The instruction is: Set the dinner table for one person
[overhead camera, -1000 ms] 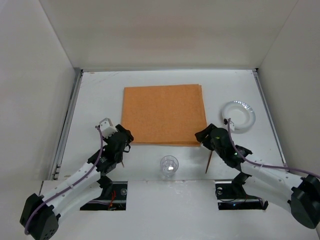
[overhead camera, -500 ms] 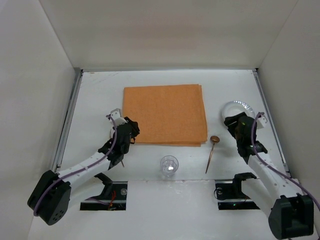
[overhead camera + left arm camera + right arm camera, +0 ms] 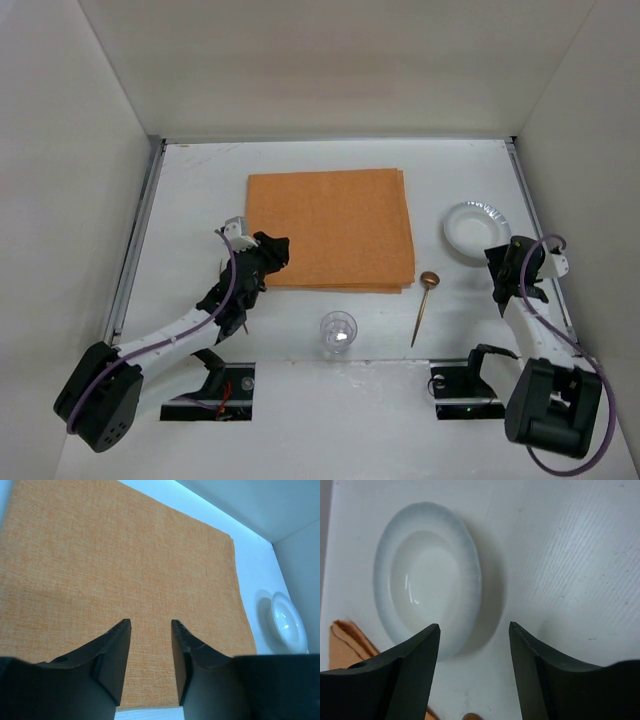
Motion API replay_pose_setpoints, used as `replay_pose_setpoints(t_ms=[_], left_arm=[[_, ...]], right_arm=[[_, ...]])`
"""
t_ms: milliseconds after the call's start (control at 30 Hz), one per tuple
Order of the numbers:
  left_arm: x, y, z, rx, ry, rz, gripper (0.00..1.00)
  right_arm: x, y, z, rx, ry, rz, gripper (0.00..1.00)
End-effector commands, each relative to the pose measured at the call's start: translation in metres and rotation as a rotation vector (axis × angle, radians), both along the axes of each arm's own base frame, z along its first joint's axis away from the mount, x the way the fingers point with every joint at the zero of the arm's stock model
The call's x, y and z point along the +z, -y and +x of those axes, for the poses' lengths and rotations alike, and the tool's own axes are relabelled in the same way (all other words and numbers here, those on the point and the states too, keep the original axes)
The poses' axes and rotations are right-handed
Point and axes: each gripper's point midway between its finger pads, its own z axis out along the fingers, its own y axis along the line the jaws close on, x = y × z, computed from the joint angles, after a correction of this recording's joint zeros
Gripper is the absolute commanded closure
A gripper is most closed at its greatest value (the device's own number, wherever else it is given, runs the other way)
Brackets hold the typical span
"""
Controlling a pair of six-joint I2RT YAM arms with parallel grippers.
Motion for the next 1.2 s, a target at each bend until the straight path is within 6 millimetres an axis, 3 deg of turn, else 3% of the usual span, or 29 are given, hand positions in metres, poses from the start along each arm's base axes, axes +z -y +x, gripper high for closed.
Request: replay_pose_setpoints(t_ms=[0,367,600,767,967,1100,1167], left_arm=[[0.025,-0.008,0.002,0.024,0.094,-0.06,0.62],[0.014,-0.011,0.005,0.043,0.066,-0.06,0.58],[0.01,-0.015,0.008,0.065,0.058,-0.051,0.57],[0.01,-0.022,0.009,0.089,0.061,-0.053,0.57],[0.006,-0.022,0.01,0.09,0.051,-0.047,0.56],[0.006,-0.023,0.011,0.096,0.055,-0.044,0.56],[0.005,-0.025,0.012,0.104,0.054,-0.044,0.56]], right_arm=[[0.002,0.001,0.019,0.014,0.064,0.052,0.37],[-0.019,0.02,0.043,-0.033,0.147,0.149,0.42],[-0.034,0.02,0.061,-0.019,0.187,0.21,0.61],[-0.037,0.027,0.064,-0.032,0.233,0.238,0.84],[0.001,0.029,0.077,0.005,0.377,0.201,0.96],[0.048,0.023,0.083,0.058,0.491,0.163,0.99],[0.081,0.016,0.086,0.104,0.56,0.123,1.0]])
